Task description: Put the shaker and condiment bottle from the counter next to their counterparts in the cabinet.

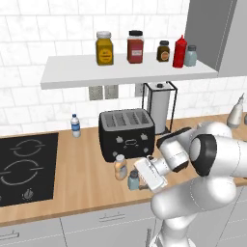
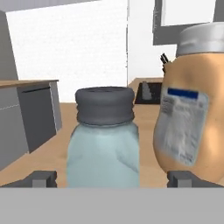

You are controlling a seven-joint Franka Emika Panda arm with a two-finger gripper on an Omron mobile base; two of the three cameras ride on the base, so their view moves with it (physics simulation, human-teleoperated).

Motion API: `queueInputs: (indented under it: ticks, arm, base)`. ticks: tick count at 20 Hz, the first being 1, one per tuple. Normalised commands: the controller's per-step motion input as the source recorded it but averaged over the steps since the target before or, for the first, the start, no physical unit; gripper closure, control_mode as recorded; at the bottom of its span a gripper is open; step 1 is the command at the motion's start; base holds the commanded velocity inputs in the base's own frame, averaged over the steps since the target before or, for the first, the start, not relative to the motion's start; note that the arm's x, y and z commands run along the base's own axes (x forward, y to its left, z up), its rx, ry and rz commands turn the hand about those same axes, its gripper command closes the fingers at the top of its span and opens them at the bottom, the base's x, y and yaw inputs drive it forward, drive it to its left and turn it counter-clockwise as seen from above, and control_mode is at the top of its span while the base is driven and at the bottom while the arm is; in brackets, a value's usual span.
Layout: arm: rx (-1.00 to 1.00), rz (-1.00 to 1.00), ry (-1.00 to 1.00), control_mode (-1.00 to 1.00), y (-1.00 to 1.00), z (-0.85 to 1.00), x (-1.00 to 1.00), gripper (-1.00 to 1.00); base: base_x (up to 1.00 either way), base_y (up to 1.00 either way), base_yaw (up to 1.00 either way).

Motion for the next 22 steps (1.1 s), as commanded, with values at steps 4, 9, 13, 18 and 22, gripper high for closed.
queueInputs:
  ticks: [4, 9, 13, 18, 22]
  arm:
    - [0.00, -0.14, 0.08, -1.00, 0.22, -0.02, 0.03, 1.00]
    - [0.07, -0.09, 0.17, -1.00, 0.00, -0.09, 0.19, 1.00]
    - [0.32, -0.38, 0.37, -1.00, -0.43, 0.46, -0.61, 1.00]
    - [0.31, -0.34, 0.35, -1.00, -0.47, 0.99, -0.72, 1.00]
    - [-0.03, -0.19, 0.12, -1.00, 0.02, 1.00, -0.15, 1.00]
  base:
    - [0.00, 0.00, 0.00]
    - [0.00, 0.00, 0.00]
    - [0.00, 0.00, 0.00]
    - [0.00, 0.00, 0.00]
    - [0.00, 0.00, 0.00]
